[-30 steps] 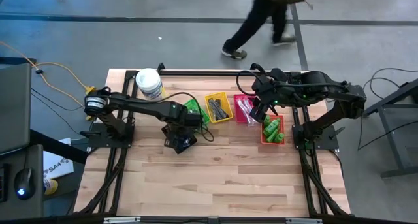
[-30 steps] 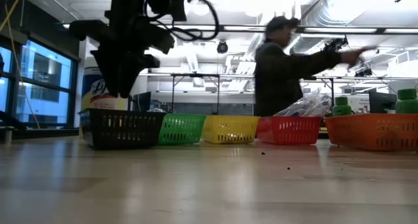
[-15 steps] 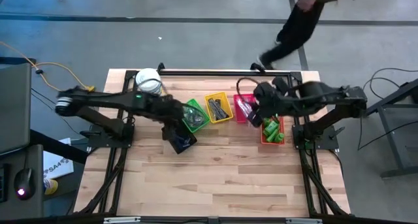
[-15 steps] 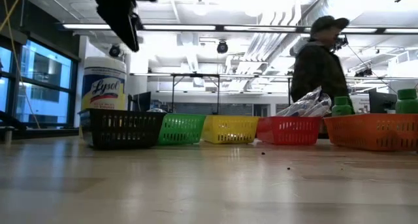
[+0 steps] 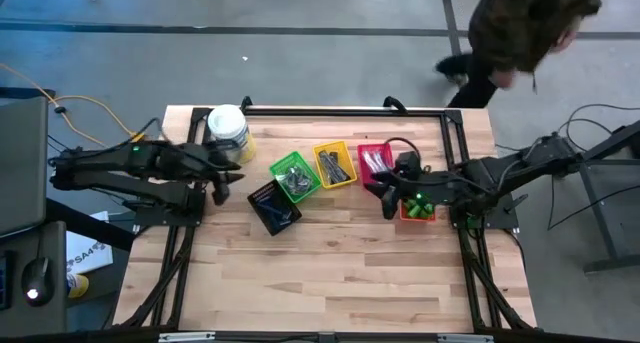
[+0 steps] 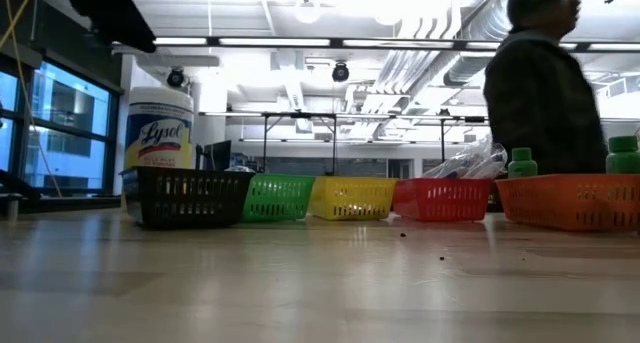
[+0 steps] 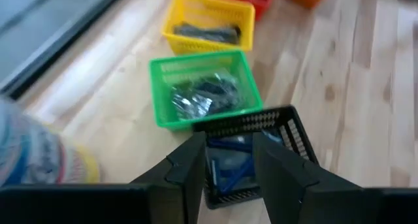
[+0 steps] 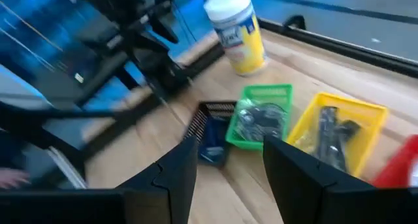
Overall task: Pick & Place Travel size toiletries
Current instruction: Return to Home Position
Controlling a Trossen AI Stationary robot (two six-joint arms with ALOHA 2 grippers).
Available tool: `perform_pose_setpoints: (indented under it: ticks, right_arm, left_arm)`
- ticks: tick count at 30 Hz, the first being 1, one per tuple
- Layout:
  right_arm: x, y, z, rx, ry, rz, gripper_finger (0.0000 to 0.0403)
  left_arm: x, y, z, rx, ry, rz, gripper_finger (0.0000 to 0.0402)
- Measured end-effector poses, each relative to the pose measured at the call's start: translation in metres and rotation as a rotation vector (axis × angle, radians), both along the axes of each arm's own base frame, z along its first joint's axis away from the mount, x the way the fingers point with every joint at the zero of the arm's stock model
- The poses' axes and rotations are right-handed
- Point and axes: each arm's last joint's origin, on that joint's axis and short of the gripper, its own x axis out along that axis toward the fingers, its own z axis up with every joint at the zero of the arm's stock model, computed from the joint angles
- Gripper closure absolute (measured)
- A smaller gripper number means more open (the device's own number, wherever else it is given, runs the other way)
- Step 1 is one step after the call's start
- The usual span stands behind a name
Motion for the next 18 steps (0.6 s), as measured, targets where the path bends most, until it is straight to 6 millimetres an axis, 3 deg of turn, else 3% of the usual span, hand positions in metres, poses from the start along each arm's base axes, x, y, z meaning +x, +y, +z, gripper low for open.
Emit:
perform_pose_setpoints:
  ticks: [10, 18]
  right_arm:
    - [-0.032, -0.011, -0.076, 0.140, -0.413, -0.025, 0.0237]
    - [-0.066, -0.024, -0.150, 0.255, -0.658, -0.088, 0.0237]
  left_arm:
    - [-0.052, 0.005, -0.009, 0.038, -0.194, 0.146, 0.0280]
    - [-0.062, 0.006, -0.032, 0.012, -0.231, 0.215, 0.0280]
